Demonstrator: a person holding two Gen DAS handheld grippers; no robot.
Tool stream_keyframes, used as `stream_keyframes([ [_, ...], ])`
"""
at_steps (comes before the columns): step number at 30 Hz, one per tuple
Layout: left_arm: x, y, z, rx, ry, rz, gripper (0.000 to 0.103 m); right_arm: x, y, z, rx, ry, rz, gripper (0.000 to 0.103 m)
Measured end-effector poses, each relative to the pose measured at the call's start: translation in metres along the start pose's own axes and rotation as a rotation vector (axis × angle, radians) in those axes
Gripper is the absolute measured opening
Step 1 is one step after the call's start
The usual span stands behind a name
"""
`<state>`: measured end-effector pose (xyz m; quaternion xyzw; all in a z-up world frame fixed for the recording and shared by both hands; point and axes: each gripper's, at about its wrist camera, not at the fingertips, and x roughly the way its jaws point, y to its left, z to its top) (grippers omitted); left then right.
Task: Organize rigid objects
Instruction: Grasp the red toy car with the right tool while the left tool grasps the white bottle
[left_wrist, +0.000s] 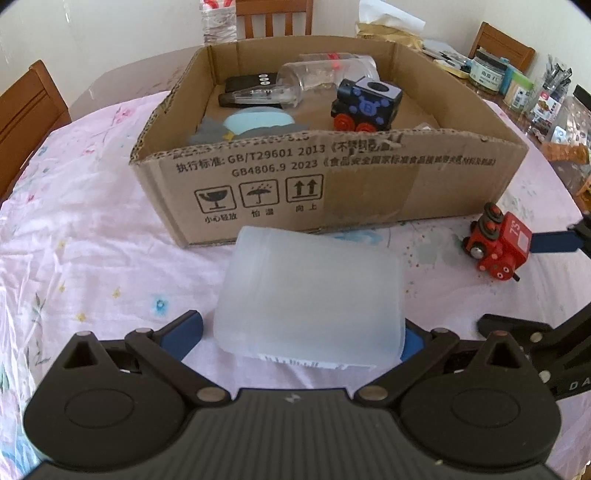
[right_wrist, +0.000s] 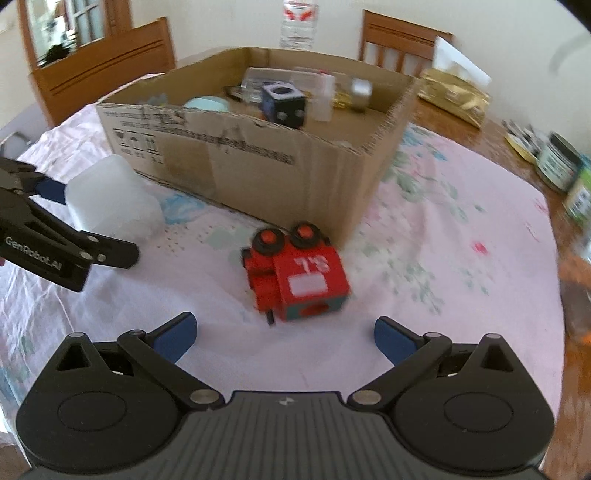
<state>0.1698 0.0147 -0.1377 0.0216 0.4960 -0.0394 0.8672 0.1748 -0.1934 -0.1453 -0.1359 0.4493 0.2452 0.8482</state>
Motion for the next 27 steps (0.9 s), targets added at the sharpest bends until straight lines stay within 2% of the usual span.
stream_keyframes([
  [8,0.001,-0.001,0.008,0.002,-0.008,-0.013,0.102,0.009,0.000,0.016,-0.066,0.005,0.048,0.101],
  [14,-0.004,-0.002,0.018,0.022,-0.040,-0.011,0.099,0.005,-0.002,0.026,-0.097,0.009,0.038,0.081],
  [17,-0.003,-0.002,0.021,0.029,-0.032,-0.034,0.092,0.004,-0.005,0.028,-0.100,0.014,0.025,0.069],
  [18,-0.003,-0.003,0.022,0.036,-0.028,-0.043,0.088,0.004,-0.005,0.028,-0.104,0.018,0.020,0.062],
  [19,-0.003,-0.004,0.022,0.043,-0.027,-0.049,0.084,0.003,-0.005,0.028,-0.104,0.019,0.022,0.060],
  [27,-0.004,-0.003,0.025,0.077,-0.009,-0.069,0.083,-0.007,-0.005,0.030,-0.099,0.020,0.008,0.060],
])
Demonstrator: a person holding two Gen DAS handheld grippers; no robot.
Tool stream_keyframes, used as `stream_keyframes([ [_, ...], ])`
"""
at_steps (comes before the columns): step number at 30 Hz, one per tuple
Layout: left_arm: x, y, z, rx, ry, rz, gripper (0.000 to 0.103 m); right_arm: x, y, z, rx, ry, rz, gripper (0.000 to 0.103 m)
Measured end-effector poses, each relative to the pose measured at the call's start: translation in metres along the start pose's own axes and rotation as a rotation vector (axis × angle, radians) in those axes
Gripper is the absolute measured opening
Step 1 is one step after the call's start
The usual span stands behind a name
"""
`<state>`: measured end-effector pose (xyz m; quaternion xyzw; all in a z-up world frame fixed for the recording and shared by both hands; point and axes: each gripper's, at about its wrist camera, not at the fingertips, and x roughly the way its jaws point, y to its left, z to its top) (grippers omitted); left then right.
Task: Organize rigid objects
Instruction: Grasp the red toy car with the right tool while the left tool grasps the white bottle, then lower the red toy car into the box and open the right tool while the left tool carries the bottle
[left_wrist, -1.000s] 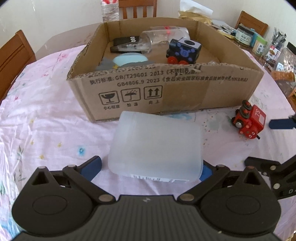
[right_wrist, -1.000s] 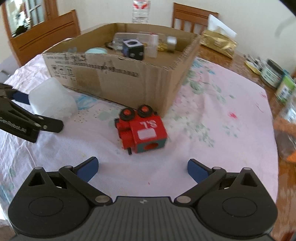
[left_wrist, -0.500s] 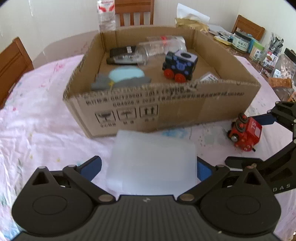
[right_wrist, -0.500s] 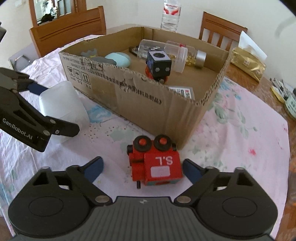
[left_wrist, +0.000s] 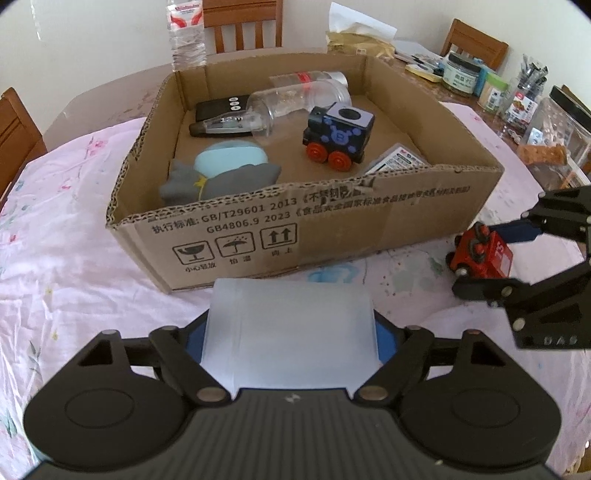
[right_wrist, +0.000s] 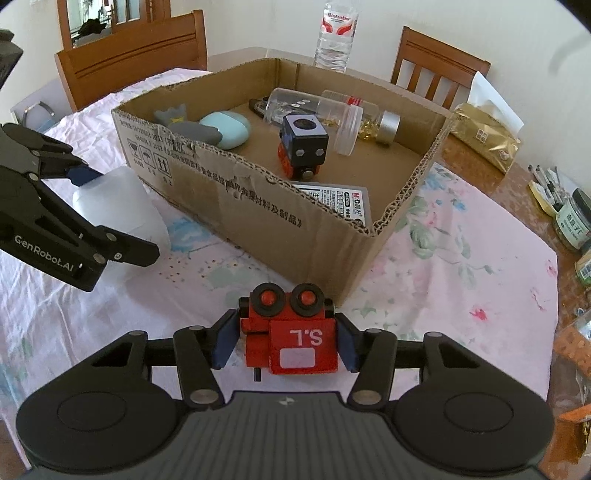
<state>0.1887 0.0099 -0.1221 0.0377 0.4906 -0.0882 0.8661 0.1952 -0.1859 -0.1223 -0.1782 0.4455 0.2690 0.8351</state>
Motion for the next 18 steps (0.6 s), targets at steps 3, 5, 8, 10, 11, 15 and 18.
stream_keyframes([
  [3,-0.004,0.001,-0.001,0.030,0.009,-0.007,0.083,-0.008,-0.001,0.002,-0.005,0.002,0.002,0.059],
  [5,-0.007,0.004,-0.002,0.042,0.014,-0.012,0.083,-0.013,-0.002,0.003,-0.005,0.005,-0.001,0.058],
  [8,-0.013,0.007,-0.002,0.061,0.013,-0.018,0.083,-0.022,-0.003,0.005,-0.008,-0.002,0.000,0.058],
  [10,-0.017,0.009,-0.002,0.073,0.011,-0.017,0.083,-0.026,-0.003,0.005,-0.008,-0.004,-0.012,0.058],
  [11,-0.019,0.010,-0.001,0.077,0.008,-0.018,0.083,-0.027,-0.003,0.006,-0.005,-0.002,-0.011,0.058],
  [15,-0.032,0.014,0.001,0.097,-0.010,-0.029,0.083,-0.042,0.000,0.009,-0.002,-0.007,-0.003,0.058],
  [18,-0.043,0.016,0.004,0.127,-0.019,-0.036,0.083,-0.059,0.002,0.018,-0.014,-0.032,0.007,0.058],
])
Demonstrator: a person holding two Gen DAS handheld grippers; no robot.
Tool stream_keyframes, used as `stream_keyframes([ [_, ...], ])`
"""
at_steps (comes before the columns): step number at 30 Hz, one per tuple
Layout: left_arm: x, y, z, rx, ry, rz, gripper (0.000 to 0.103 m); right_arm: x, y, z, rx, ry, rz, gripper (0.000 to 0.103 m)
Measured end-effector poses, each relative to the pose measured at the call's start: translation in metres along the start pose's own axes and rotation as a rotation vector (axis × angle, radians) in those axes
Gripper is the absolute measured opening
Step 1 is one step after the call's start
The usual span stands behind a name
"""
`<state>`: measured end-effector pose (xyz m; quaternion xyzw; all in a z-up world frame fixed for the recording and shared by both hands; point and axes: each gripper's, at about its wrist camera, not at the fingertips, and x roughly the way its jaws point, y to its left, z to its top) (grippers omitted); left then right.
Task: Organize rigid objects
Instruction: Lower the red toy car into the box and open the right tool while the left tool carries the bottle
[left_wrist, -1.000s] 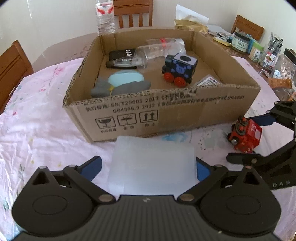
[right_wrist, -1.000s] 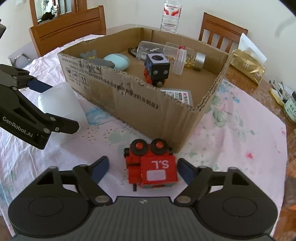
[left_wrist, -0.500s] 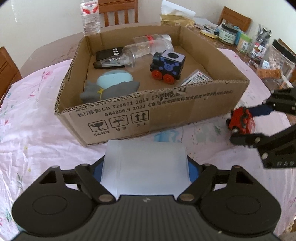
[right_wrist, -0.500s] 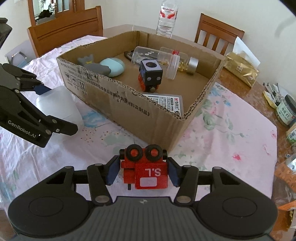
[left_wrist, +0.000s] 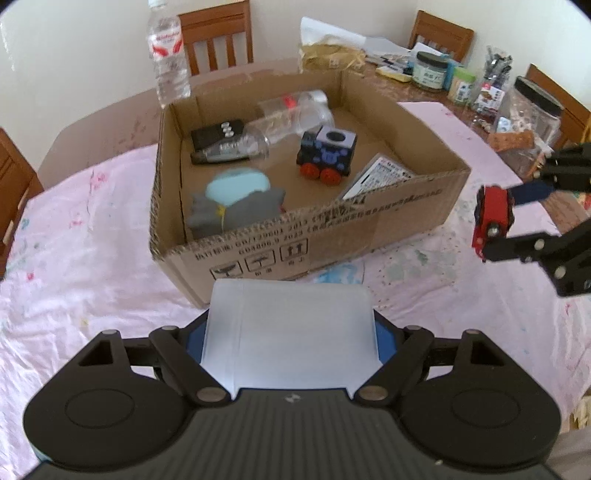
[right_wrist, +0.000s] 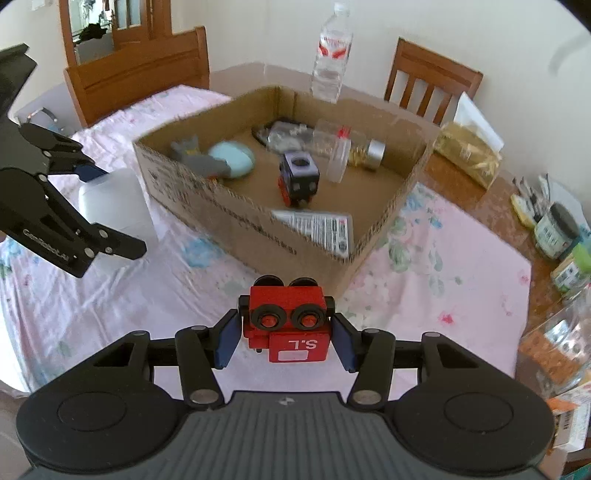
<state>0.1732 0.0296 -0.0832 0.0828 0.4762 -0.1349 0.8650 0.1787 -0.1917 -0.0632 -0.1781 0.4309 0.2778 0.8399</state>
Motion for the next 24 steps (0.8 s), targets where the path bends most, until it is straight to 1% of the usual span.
stream_keyframes([
  [4,-0.019,0.003,0.007,0.039,-0.019,-0.010,0.083,-0.016,0.000,0.021,-0.012,-0.048,-0.001,0.058],
  [6,-0.030,0.005,0.011,0.050,-0.036,-0.011,0.083,-0.020,-0.002,0.033,0.003,-0.080,0.008,0.058],
  [8,-0.038,0.007,0.016,0.052,-0.054,-0.012,0.083,-0.021,-0.003,0.047,0.015,-0.108,0.013,0.058],
  [10,-0.046,0.010,0.021,0.051,-0.072,-0.013,0.083,-0.015,-0.002,0.060,0.008,-0.124,-0.002,0.058],
  [14,-0.057,0.016,0.032,0.049,-0.112,0.001,0.083,0.012,-0.002,0.076,0.032,-0.099,0.000,0.058],
  [16,-0.058,0.019,0.038,0.047,-0.126,0.015,0.083,0.026,0.000,0.079,0.043,-0.076,-0.008,0.058],
  [18,-0.059,0.024,0.045,0.041,-0.141,0.023,0.083,0.034,0.003,0.079,0.051,-0.056,0.002,0.058],
  [20,-0.057,0.028,0.051,0.041,-0.154,0.033,0.083,0.034,0.006,0.077,0.064,-0.068,0.007,0.066],
  [22,-0.055,0.031,0.056,0.040,-0.163,0.039,0.083,0.029,0.008,0.076,0.076,-0.086,0.016,0.089],
  [23,-0.054,0.032,0.059,0.040,-0.167,0.040,0.083,0.026,0.009,0.075,0.082,-0.100,0.013,0.093],
  [24,-0.053,0.033,0.062,0.043,-0.171,0.040,0.083,0.022,0.009,0.074,0.088,-0.108,0.010,0.100],
])
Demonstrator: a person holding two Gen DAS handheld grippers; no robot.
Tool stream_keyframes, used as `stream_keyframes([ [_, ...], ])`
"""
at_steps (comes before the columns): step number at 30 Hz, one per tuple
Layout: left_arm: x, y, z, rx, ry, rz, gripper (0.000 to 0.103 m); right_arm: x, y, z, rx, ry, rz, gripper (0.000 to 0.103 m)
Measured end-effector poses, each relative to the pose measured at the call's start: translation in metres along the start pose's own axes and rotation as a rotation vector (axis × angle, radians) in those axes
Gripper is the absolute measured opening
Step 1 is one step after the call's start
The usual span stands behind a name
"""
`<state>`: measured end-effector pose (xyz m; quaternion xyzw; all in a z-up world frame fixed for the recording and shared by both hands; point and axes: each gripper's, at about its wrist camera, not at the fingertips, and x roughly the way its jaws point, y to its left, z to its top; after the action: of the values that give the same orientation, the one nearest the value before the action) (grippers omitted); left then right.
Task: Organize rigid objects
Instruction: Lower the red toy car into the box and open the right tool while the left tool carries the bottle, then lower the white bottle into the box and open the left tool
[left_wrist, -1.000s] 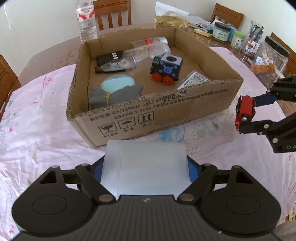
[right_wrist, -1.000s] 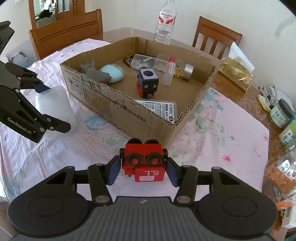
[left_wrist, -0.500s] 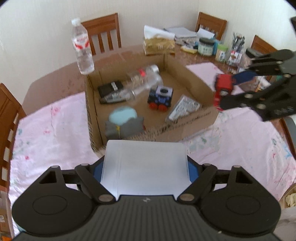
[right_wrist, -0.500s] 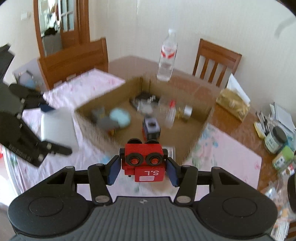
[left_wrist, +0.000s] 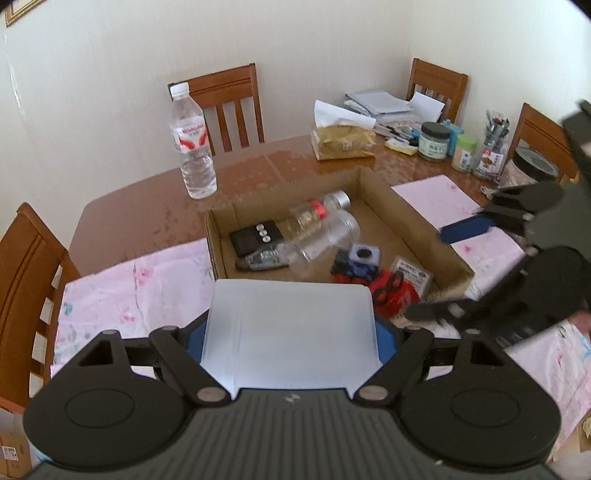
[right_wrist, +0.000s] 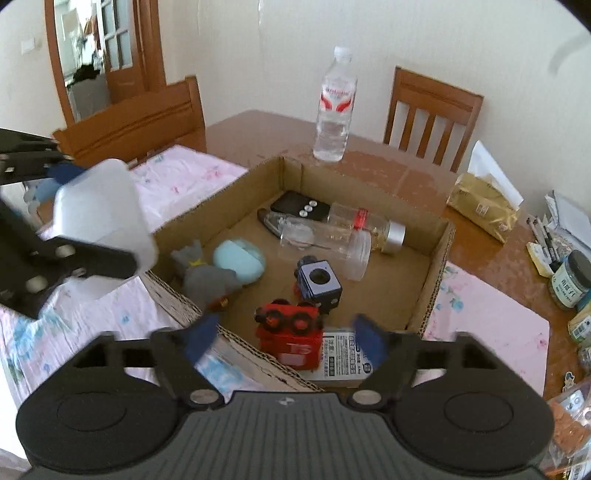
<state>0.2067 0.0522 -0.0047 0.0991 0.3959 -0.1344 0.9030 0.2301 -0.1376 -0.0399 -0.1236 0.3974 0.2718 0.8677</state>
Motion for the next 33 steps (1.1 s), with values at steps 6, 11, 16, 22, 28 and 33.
stream_keyframes([
  [6,0.021,0.006,0.019,0.003,-0.005,-0.012,0.083,-0.019,-0.003,-0.005,0.063,-0.029,-0.025,0.103],
  [11,0.054,0.007,0.031,0.022,0.012,-0.010,0.083,-0.031,-0.004,-0.012,0.121,-0.042,-0.049,0.103],
  [16,0.089,0.007,0.039,0.053,0.039,0.006,0.083,-0.041,-0.006,-0.018,0.176,-0.054,-0.071,0.103],
  [22,0.111,0.011,0.045,0.071,0.031,0.059,0.091,-0.049,-0.011,-0.025,0.223,-0.057,-0.097,0.103],
  [28,0.092,0.013,0.048,0.039,-0.013,0.097,0.094,-0.048,-0.013,-0.021,0.264,-0.018,-0.136,0.103],
  [33,0.062,0.014,0.037,-0.049,-0.012,0.108,0.094,-0.040,-0.019,-0.011,0.344,0.082,-0.201,0.103],
])
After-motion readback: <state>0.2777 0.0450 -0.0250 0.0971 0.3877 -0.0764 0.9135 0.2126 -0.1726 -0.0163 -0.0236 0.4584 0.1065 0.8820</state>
